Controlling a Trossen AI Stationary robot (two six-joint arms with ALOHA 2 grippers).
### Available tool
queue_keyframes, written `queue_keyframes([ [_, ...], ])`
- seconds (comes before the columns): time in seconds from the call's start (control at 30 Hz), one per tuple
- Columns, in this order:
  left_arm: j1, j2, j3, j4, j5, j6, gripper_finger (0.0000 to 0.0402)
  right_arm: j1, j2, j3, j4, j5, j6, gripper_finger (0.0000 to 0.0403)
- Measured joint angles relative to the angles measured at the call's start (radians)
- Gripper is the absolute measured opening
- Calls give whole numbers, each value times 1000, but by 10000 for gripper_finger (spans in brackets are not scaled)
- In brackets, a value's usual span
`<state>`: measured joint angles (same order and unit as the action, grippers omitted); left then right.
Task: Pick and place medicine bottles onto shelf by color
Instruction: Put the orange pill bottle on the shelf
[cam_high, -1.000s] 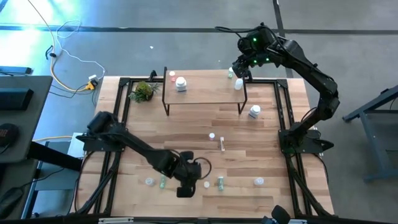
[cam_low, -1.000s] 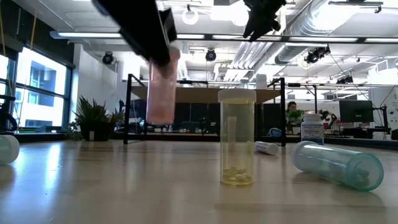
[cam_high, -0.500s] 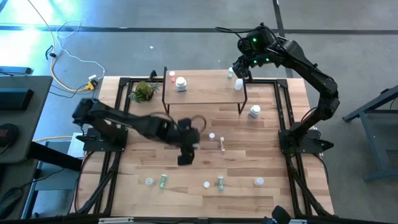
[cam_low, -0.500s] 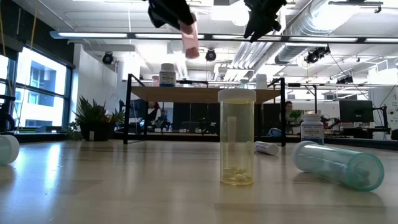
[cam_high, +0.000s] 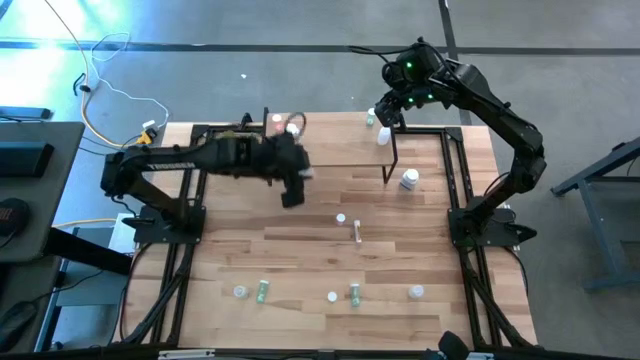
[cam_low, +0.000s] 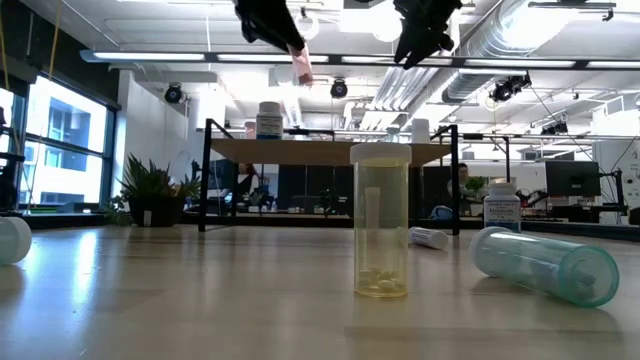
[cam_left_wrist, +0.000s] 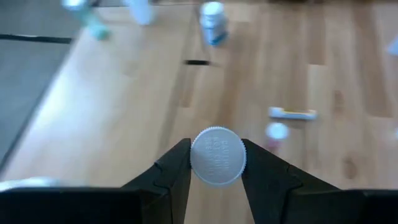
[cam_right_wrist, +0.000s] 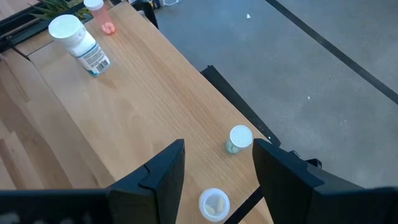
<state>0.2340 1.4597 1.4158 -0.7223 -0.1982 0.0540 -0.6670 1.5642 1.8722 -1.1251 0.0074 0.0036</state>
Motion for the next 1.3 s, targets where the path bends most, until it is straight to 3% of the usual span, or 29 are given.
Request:
queue_keyframes([
  [0.13,91,-32,0,-17,0,29,117,0,0,0,0,0,0,181],
  [0.33,203,-87,0,-178,6,15,117,0,0,0,-1,1,38,181],
  [0.63,237,-161,-99,-208,52,3,117,0,0,0,0,72,78,181],
  [1.3,382,-76,-129,-199,162,98,117,0,0,0,-9,71,176,181],
])
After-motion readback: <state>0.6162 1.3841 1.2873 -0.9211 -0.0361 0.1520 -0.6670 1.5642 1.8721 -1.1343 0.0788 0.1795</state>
